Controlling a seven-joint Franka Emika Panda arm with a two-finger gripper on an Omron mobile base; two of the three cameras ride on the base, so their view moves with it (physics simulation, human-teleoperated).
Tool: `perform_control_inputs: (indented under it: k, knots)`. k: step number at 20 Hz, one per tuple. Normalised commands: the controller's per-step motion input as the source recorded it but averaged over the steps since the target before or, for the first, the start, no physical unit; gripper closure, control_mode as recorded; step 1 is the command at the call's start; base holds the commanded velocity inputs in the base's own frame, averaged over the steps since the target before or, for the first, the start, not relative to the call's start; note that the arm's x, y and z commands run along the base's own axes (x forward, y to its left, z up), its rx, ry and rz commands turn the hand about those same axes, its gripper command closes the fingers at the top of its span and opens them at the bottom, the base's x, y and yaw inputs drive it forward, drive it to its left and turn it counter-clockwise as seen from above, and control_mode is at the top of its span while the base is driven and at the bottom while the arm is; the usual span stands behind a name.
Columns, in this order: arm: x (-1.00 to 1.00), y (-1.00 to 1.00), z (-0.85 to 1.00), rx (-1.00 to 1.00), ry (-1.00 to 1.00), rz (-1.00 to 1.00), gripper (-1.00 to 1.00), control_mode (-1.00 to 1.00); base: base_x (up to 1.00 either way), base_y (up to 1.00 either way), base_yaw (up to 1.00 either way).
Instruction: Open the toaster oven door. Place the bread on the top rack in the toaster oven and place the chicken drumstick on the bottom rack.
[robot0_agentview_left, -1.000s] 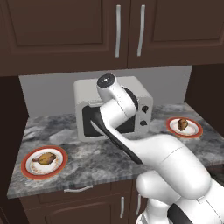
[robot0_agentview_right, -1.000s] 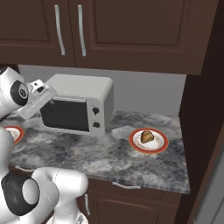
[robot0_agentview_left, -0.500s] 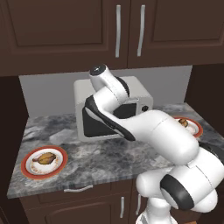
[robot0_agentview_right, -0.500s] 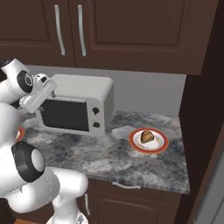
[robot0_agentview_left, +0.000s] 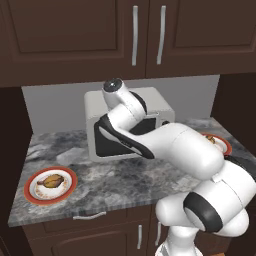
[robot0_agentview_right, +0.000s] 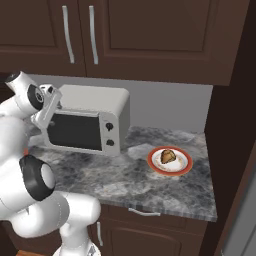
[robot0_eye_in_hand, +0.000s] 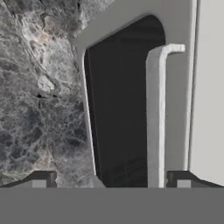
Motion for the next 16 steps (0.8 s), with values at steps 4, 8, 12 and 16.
perform_control_inputs:
  k: [4,8,12,16]
  knots:
    - [0.17,0.28,-0.18,-0.09,0.00,0.07,-1.00,-1.00,0.00,0.00,0.00]
    - [0.20,0.35,-0.15,-0.15,-0.01,0.00,-1.00,-1.00,0.00,0.00,0.00]
    - [0.22,0.24,-0.10,-0.18,0.00,0.00,-1.00,-1.00,0.00,0.00,0.00]
    - [0.29,0.16,-0.14,-0.13,0.00,0.00,-1.00,-1.00,0.00,0.00,0.00]
